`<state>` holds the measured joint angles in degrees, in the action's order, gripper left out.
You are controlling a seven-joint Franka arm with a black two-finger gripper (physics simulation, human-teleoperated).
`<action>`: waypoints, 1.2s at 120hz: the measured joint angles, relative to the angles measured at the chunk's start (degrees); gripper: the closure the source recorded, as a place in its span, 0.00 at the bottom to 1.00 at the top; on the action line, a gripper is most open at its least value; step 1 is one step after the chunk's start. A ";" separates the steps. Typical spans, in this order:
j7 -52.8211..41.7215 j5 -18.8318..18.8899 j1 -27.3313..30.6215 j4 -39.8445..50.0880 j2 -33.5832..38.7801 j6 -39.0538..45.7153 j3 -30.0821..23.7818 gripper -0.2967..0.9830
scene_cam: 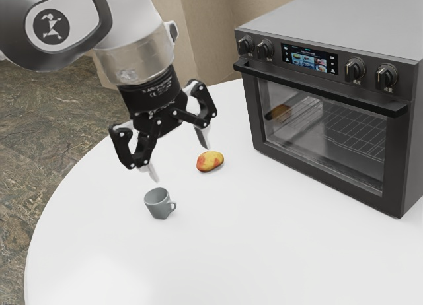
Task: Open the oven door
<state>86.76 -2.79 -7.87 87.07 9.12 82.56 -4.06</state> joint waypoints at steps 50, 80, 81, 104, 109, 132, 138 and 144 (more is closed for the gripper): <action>21.15 3.58 -2.40 -6.58 -1.55 10.85 -9.49 0.23; 26.52 6.76 -1.25 -7.17 -5.07 17.79 -10.26 0.23; 26.65 6.84 -1.20 -7.18 -5.16 17.95 -10.24 0.23; 28.06 7.74 0.52 -12.59 -11.53 20.46 -10.01 0.23; 28.19 7.81 1.33 -12.84 -12.00 20.77 -10.00 0.23; 28.37 7.94 4.89 -15.51 -16.89 22.28 -10.05 0.23; 28.27 7.95 5.03 -16.13 -18.02 22.86 -10.18 0.23; 27.85 7.97 5.46 -16.39 -19.14 23.68 -10.86 0.23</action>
<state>114.61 5.18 -2.41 70.68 -10.02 106.24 -14.93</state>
